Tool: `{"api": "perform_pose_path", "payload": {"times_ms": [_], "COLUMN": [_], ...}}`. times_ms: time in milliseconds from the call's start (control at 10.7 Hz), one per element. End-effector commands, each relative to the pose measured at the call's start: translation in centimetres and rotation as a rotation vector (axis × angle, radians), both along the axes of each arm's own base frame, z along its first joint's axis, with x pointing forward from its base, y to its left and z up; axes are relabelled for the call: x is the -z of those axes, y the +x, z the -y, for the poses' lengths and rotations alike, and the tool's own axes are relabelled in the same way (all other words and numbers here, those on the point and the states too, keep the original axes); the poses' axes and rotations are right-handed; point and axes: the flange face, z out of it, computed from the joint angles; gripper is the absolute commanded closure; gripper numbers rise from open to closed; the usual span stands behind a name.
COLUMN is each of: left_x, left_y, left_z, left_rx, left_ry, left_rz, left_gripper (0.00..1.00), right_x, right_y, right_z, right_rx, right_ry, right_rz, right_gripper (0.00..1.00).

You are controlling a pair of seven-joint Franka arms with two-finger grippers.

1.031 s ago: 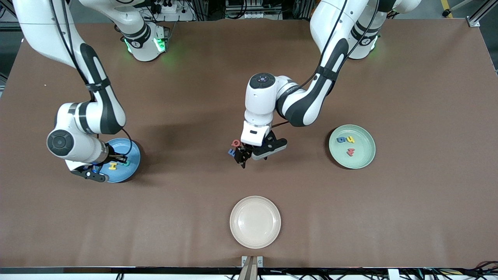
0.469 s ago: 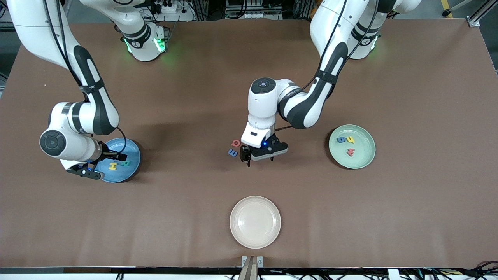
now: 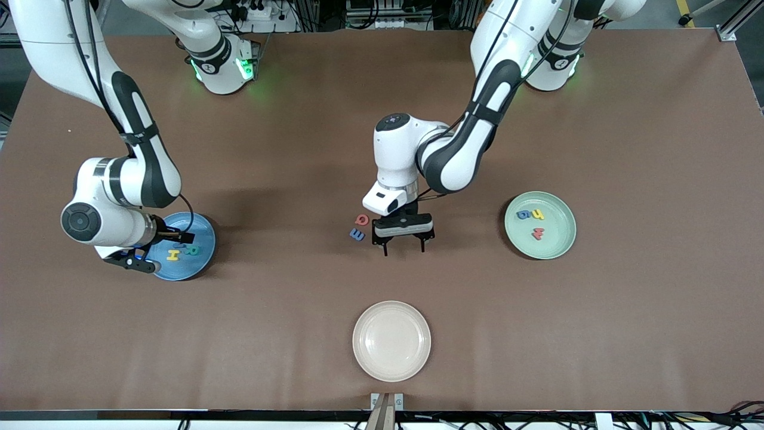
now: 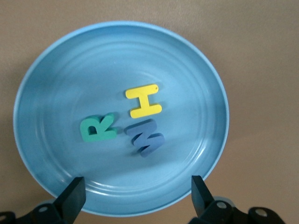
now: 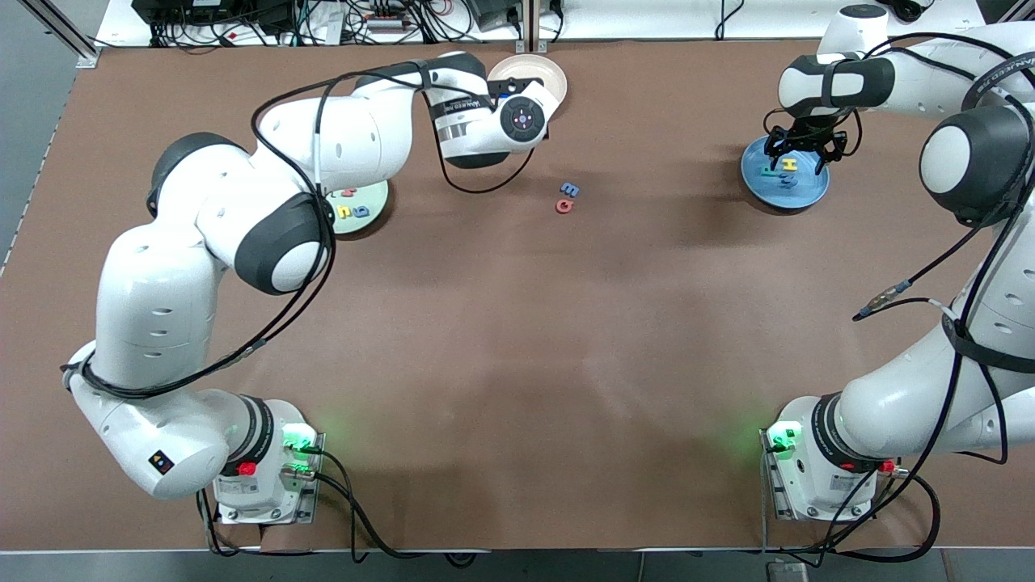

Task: Sort uppercase to blue plate, lowercase to green plate
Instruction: 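Open the right gripper over the blue plate while the left gripper lowers to m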

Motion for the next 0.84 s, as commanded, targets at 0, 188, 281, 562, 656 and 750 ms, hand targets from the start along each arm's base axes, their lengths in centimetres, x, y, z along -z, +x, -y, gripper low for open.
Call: {"api": "perform_pose_path", "payload": {"times_ms": [0, 188, 281, 562, 656, 750], "left_x": [0.3, 0.1, 0.1, -0.8, -1.8, -1.8], "left_y": [-1.0, -1.5, -1.5, -2.6, -2.0, -2.4], "left_z": [-0.2, 0.5, 0.5, 2.2, 2.5, 2.8], "left_rx": [0.03, -0.022, -0.021, 0.047, 0.074, 0.099], "left_ry": [0.024, -0.034, -0.038, -0.084, -0.129, -0.144], "left_rz": [-0.015, -0.074, -0.081, -0.208, -0.27, -0.303], "left_gripper": [0.0, 0.0, 0.0, 0.0, 0.0, 0.0], "right_x": [-0.2, -0.4, -0.5, -0.6, -0.7, -0.7], "right_y": [0.0, 0.1, 0.0, 0.0, 0.0, 0.1], "right_z": [-1.0, -1.4, -1.4, -1.4, -1.4, -1.4], "right_rx": [-0.015, -0.016, -0.014, -0.013, -0.013, -0.012], "right_ry": [-0.001, 0.0, 0.001, 0.001, 0.002, 0.002], "right_rz": [-0.015, -0.021, -0.033, -0.036, -0.036, -0.036], "right_gripper": [0.0, 0.0, 0.0, 0.0, 0.0, 0.0]}}
